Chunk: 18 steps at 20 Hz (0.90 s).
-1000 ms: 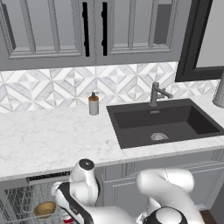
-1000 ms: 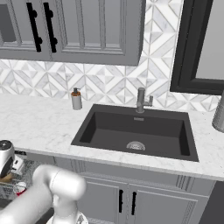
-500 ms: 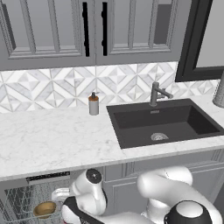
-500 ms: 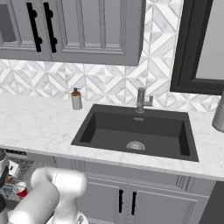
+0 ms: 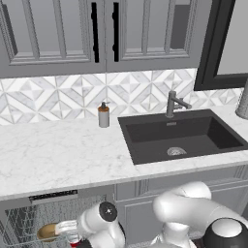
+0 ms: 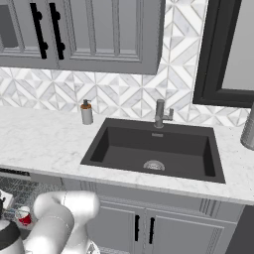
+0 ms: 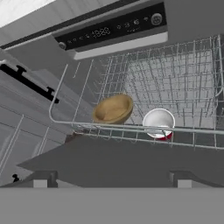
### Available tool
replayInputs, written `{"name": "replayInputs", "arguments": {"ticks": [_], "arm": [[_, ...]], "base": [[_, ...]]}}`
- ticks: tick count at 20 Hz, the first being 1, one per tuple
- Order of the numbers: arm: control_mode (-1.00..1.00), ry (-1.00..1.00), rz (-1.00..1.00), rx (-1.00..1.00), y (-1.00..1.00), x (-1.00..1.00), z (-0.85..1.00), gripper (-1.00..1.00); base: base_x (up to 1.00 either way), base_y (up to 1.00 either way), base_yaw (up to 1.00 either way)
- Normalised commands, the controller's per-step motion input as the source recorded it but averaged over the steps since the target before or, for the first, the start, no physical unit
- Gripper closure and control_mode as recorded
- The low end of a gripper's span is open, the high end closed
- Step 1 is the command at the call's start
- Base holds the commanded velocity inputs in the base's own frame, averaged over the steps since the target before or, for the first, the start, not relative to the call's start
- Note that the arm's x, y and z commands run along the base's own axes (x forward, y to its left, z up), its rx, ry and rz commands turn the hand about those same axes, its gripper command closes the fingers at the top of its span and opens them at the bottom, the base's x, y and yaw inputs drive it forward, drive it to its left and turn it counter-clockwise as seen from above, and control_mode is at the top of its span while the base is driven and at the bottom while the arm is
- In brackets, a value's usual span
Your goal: Pick up the cup and bowl from the counter, place them in the dishwasher, and close the dishwasher door.
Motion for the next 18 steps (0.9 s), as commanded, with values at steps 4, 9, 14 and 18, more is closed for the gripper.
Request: {"name": "replayInputs", "arguments": {"ticks": [4,9,14,18], "arm": [[-1.00,0.00,0.00,0.00,0.11,-0.44,0.82,-1.00],[-1.00,0.00,-0.02,0.00,-0.02,-0.81,0.93,-1.00],[-1.00,0.00,-0.20,-0.10,-0.02,-0.86,0.63,-1.00],[-1.00,0.00,-0.24,-0.14,0.00,-0.64,0.76,-1.00]], "base": [[0.00,0.00,0.00],[0.00,0.00,0.00],[0.00,0.00,0.00],[0.00,0.00,0.00]]}}
